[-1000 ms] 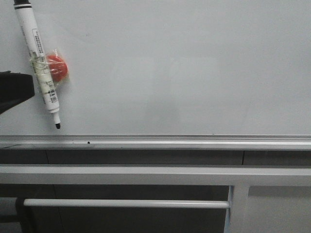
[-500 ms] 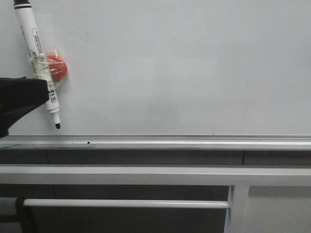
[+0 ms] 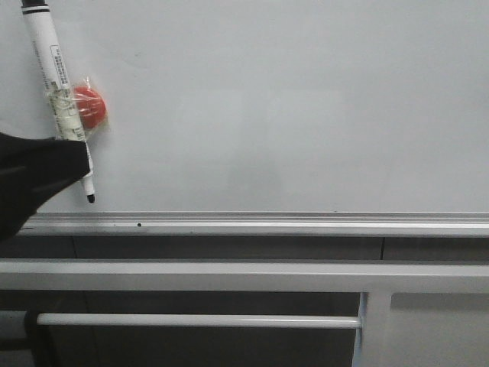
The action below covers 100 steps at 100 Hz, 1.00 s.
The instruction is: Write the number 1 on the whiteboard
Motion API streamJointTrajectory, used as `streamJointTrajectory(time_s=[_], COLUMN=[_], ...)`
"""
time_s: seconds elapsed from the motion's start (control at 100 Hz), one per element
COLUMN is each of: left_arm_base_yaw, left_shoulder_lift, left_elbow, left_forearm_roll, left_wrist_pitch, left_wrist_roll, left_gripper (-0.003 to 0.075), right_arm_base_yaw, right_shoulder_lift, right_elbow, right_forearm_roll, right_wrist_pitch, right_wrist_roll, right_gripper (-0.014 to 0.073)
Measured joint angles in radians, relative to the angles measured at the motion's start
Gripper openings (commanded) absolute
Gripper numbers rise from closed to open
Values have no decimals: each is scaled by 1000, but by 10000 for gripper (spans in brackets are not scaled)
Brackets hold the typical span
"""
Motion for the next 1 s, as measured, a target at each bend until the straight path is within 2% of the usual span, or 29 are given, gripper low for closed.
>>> streamJointTrajectory(time_s=[0.25, 1.0], left_arm_base_yaw=[0, 0], left_shoulder_lift=[66, 67], left_elbow=[-5, -44], left_forearm_roll=[0, -42], left_wrist_pitch=[0, 0], left_wrist_roll=[-80, -84], left_gripper=[368, 368], right_arm_base_yaw=[0, 0], right_shoulder_lift=[0, 0], right_elbow=[0, 0], right_forearm_roll=[0, 0], right_wrist_pitch=[0, -2], right_wrist_roll=[-2, -2], right_gripper=[-63, -63])
